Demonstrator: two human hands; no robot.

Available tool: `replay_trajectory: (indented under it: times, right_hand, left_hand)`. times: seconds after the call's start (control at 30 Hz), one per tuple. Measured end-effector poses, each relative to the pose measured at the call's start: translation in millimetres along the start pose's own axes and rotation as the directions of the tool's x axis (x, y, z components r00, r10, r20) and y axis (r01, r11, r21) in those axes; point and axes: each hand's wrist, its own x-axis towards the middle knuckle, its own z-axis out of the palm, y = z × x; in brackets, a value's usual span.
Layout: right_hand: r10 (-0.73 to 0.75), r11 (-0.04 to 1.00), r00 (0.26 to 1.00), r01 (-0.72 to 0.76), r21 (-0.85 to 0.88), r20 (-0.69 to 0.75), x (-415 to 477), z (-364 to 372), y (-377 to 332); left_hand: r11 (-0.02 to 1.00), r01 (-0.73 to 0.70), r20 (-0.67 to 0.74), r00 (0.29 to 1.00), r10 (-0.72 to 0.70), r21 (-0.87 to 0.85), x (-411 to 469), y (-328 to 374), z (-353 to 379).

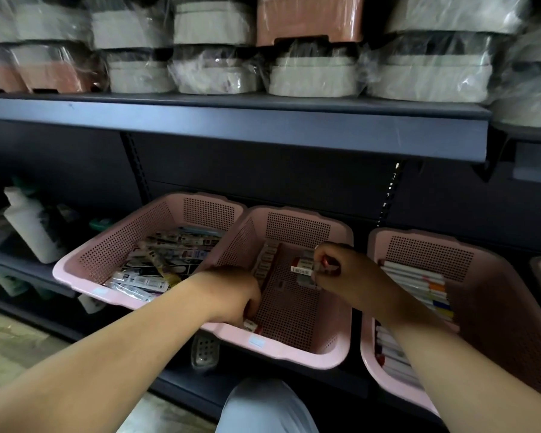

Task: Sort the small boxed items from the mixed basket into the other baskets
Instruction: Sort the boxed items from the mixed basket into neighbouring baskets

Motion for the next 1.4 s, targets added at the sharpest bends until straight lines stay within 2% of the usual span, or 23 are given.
replay_trajectory:
  times: [0.23, 0.73, 1.1, 1.2, 1.33, 1.4]
  right_hand:
    - [0.018, 1.0, 1.0, -0.018, -0.013, 0.005, -0.7, 1.0, -1.2]
    - [0.037, 0.996, 0.999, -0.036, -0.077, 0.017, -0.9, 3.7, 7.1]
    - [0.028, 0.997, 1.0, -0.027, -0.078, 0.014, -2.0, 3.8, 2.5]
    - [0.005, 0.999, 1.0, -0.004, -0.054, 0.01, -2.5, 3.8, -0.8]
    - [-0.088, 0.996, 0.996, 0.088, 0.01, 0.018, 0.0, 6.8, -10.5]
    - [-0.152, 0.988, 0.987, 0.153, -0.01, 0.044, 2.3, 10.8, -16.3]
  left_hand:
    - [0.999, -0.043, 0.021, 0.999, 0.043, -0.011, 0.9, 6.8, -1.6]
    - [0.998, 0.047, -0.087, 0.995, -0.042, 0.052, -3.0, -2.2, -0.4]
    - [0.996, 0.054, -0.091, 0.995, -0.047, 0.074, -6.7, -1.7, -0.8]
    - [0.997, 0.041, -0.133, 0.99, -0.05, -0.069, -8.3, -4.4, -5.9]
    - [0.929, -0.049, -0.329, 0.941, -0.081, -0.368, -10.6, 2.1, -22.6]
    - [0.898, -0.109, -0.406, 0.91, -0.082, -0.426, -10.8, 7.7, -29.9]
